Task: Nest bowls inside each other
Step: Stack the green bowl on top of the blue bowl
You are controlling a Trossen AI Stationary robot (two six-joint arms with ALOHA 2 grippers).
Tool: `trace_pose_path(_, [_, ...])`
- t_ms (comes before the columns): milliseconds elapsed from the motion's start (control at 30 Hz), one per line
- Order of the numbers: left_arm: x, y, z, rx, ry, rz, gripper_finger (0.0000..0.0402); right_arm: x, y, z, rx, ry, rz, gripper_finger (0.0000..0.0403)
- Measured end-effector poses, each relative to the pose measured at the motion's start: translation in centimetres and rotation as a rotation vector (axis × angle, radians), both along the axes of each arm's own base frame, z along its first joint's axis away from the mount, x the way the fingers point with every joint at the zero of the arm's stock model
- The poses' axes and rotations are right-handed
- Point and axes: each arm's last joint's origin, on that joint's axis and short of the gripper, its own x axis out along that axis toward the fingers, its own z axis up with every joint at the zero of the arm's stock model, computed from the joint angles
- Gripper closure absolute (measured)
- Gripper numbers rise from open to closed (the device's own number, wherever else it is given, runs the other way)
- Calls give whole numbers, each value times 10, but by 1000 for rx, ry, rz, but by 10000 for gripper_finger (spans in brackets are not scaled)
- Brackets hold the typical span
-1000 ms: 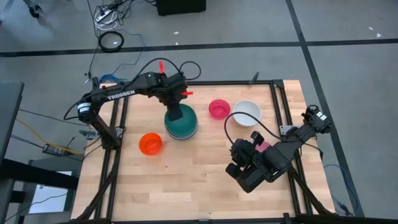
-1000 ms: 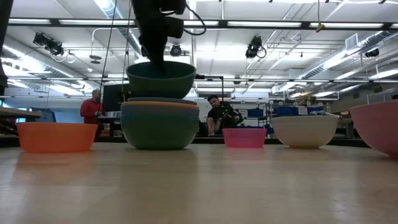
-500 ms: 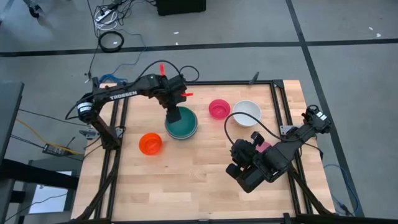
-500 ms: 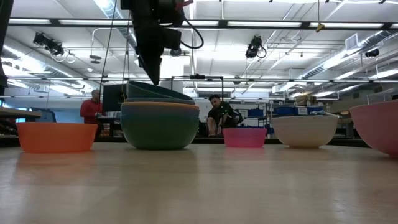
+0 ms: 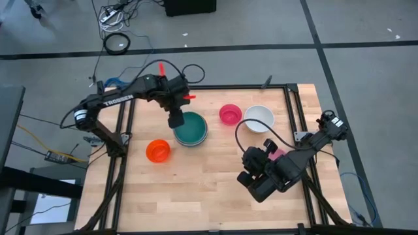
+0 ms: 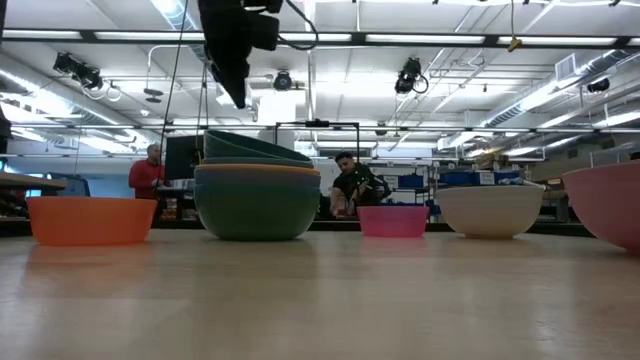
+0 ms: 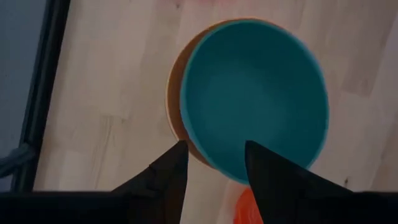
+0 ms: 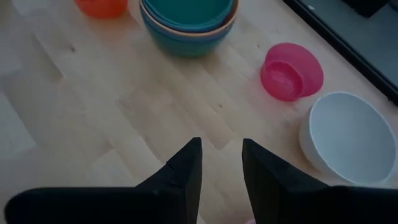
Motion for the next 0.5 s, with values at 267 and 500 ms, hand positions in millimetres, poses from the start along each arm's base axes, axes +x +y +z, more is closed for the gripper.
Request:
trace_pose_path(267, [5, -9, -3, 19, -3, -19, 234, 2, 2, -24, 4, 13, -19, 300])
trace_pose_path(500, [0, -8, -33, 60, 120, 25, 234, 4, 3, -30, 15, -4, -16, 301])
